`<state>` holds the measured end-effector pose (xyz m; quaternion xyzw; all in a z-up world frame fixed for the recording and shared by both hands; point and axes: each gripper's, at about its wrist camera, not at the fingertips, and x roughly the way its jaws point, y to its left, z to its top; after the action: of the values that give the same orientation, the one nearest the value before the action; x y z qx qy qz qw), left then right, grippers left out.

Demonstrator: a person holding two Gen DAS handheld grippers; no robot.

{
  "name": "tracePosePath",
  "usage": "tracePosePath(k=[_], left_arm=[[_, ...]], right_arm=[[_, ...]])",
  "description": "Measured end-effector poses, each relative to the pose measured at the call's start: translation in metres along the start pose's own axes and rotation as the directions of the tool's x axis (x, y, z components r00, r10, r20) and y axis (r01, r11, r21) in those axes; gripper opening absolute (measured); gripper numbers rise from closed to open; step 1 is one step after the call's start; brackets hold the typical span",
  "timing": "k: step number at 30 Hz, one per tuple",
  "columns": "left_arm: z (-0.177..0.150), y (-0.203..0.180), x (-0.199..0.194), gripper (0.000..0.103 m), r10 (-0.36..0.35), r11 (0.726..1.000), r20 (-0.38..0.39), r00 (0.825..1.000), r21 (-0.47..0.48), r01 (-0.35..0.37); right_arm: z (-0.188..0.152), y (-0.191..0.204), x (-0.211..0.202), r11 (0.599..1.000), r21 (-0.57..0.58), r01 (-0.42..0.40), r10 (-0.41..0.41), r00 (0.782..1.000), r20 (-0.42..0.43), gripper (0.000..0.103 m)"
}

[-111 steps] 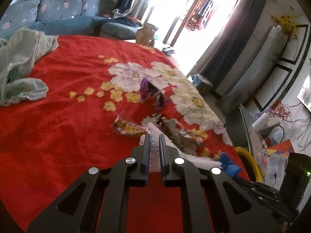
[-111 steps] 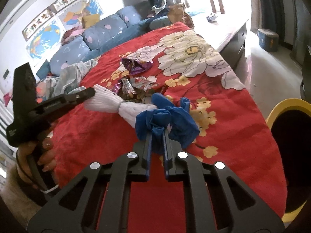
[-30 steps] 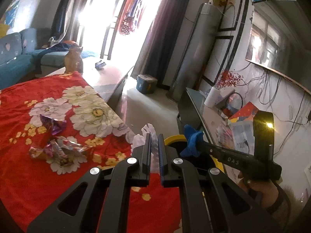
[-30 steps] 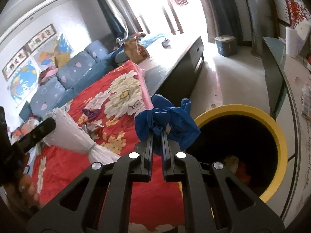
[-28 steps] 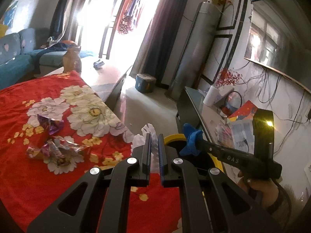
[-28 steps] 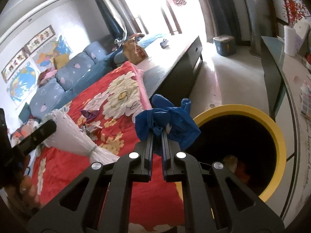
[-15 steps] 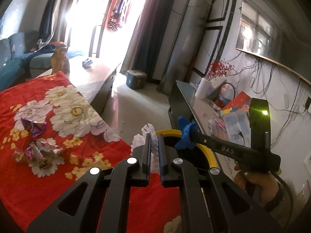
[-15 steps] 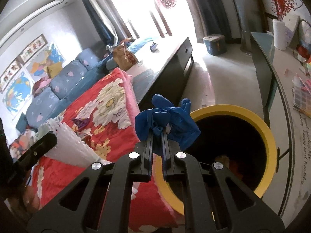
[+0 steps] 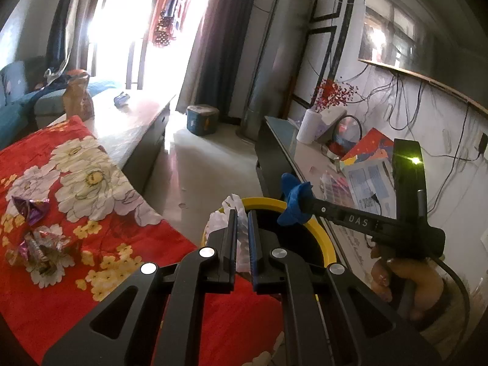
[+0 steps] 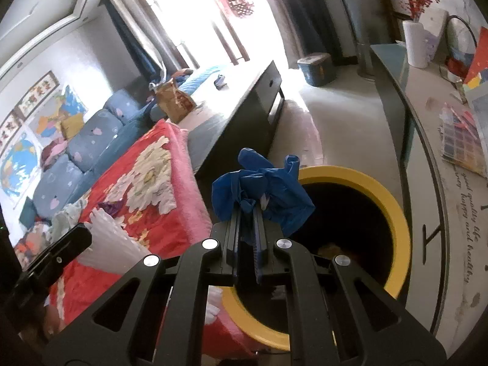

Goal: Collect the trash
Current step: 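Carry the white mesh sleeve and blue cloth over the yellow bin, then open both tools to drop the mesh sleeve and blue cloth into the bin, then move both open tools back toward the candy wrappers on the bed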

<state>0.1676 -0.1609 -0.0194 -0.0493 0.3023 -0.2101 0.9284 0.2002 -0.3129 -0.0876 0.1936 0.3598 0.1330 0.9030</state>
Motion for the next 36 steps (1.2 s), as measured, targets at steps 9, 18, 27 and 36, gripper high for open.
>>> tracePosePath(k=[9,18,27,36], left_arm=[[0.000,-0.014,0.021,0.007,-0.009,0.999,-0.010,1.000,0.032,0.010],[-0.006,-0.020,0.044,0.007,-0.004,0.999,-0.041,0.999,0.046,0.006],[-0.015,-0.009,0.061,0.061,0.032,0.999,-0.079,0.996,0.008,-0.031],[-0.019,0.017,0.042,0.094,0.090,0.994,-0.049,0.995,-0.051,-0.093]], right_arm=[[-0.001,-0.014,0.002,0.999,0.028,0.030,-0.030,1.000,-0.006,0.004],[-0.004,-0.027,0.010,0.997,0.050,0.052,-0.050,0.998,-0.031,0.004],[-0.007,-0.036,0.015,0.994,0.084,0.074,-0.069,0.996,-0.056,0.044],[-0.008,-0.030,0.012,0.993,0.061,0.103,-0.101,0.994,-0.030,0.064]])
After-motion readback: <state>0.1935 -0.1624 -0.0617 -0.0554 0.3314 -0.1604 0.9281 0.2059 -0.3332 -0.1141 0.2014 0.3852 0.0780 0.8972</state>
